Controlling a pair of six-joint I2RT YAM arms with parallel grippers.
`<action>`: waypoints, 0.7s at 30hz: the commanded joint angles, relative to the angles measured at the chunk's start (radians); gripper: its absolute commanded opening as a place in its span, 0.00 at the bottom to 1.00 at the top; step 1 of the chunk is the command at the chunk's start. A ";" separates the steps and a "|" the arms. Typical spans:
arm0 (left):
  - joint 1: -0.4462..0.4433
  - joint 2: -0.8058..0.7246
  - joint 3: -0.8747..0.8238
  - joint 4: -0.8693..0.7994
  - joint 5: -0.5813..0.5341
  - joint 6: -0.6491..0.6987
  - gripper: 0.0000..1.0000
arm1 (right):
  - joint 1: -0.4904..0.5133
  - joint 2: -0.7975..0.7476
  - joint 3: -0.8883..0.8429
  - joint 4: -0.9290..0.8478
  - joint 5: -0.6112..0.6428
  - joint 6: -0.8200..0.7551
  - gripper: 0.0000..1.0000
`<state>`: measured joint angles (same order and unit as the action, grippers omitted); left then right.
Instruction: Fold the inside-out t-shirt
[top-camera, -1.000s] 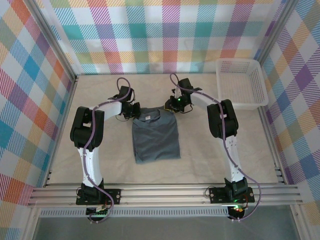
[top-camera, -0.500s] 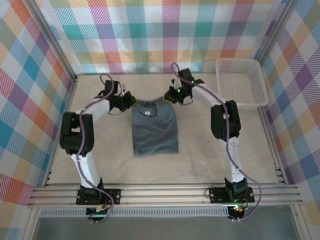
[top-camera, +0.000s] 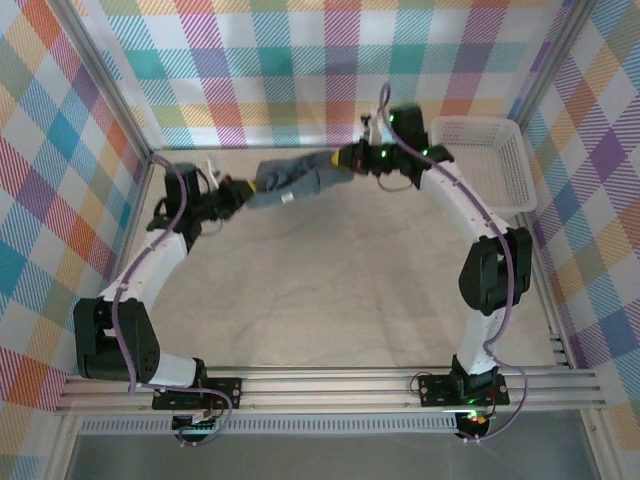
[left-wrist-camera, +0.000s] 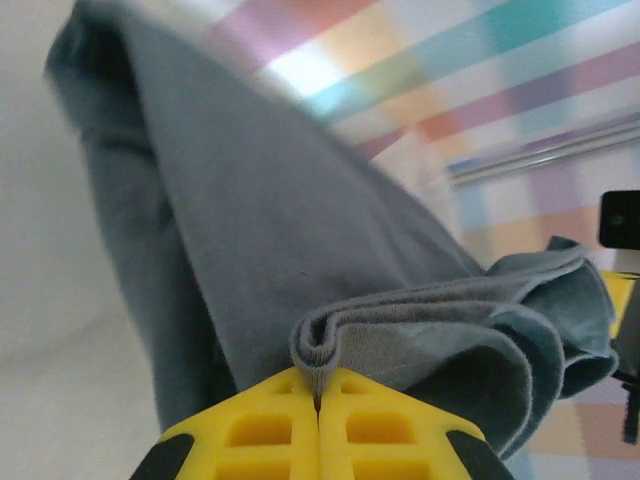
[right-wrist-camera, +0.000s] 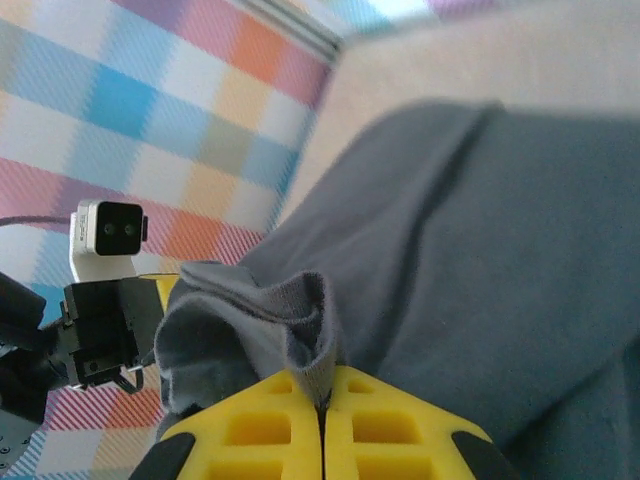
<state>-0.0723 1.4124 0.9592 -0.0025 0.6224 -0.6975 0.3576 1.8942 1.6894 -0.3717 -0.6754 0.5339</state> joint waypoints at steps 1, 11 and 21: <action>-0.024 -0.026 -0.180 -0.068 -0.010 -0.014 0.00 | 0.010 -0.006 -0.245 0.015 -0.032 -0.019 0.00; -0.087 -0.161 -0.246 -0.218 -0.091 0.050 0.00 | 0.022 -0.136 -0.492 0.020 -0.006 -0.012 0.00; -0.084 0.143 0.065 -0.242 -0.347 0.191 0.00 | 0.018 0.112 -0.141 -0.068 0.153 -0.005 0.00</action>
<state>-0.1612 1.4471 0.9588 -0.2329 0.3817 -0.5728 0.3828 1.9118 1.4670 -0.4023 -0.5781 0.5354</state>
